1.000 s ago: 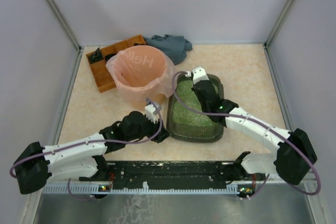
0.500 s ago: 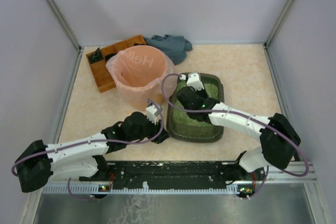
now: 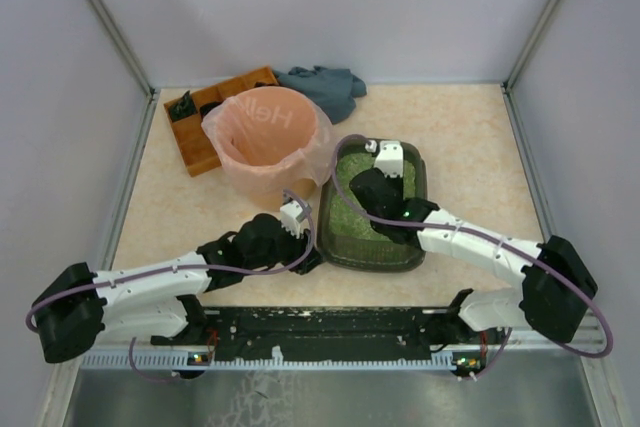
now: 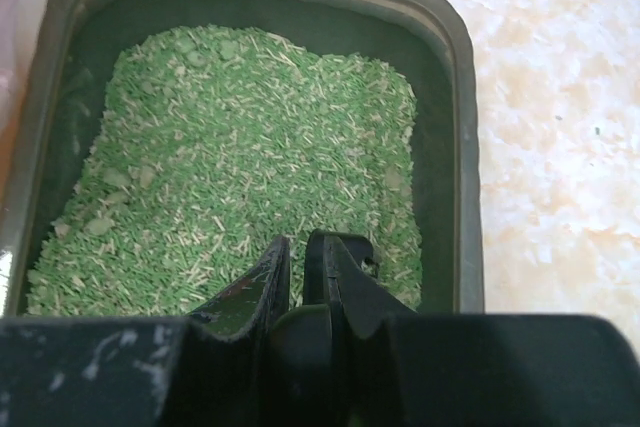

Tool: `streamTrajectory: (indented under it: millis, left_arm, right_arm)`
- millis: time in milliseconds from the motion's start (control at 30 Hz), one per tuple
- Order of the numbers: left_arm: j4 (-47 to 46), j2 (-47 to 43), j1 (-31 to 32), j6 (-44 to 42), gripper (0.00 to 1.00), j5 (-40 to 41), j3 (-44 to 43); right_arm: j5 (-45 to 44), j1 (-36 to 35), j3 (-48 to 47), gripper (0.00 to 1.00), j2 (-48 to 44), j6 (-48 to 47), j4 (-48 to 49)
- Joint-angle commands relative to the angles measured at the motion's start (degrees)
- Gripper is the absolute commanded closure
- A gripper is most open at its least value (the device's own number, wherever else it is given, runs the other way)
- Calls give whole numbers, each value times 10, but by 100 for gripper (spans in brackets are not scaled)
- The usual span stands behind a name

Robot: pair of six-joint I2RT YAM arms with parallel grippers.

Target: Clean the litter box

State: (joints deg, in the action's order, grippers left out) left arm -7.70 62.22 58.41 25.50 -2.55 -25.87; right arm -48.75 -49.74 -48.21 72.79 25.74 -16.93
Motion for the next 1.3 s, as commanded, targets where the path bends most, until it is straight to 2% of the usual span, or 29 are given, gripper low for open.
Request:
streamTrajectory:
  millis: [0,200,400,600,800,967,1100,1267]
  left_arm:
    - [-13,3,5,-3,49,0,-3]
    - [-16,7,6,2,49,-1,-3]
    - [-14,9,8,2,50,1,-3]
    - [-18,16,9,3,50,0,-2]
    - [-22,23,9,3,50,-1,-3]
    - [-27,29,9,3,50,-5,-5]
    - [-29,35,9,2,51,-9,-8]
    - [-25,36,10,1,51,-8,-12]
  right_arm:
    - [130,-10,8,100,-22,115,176]
    - [133,-8,26,100,-37,112,248]
    - [143,5,39,100,-75,97,279]
    - [125,34,43,100,-124,56,237]
    - [129,63,41,100,-178,-73,188]
    - [262,80,43,100,-212,-190,164]
    - [332,94,32,100,-195,-227,135]
    - [291,108,13,100,-145,-211,115]
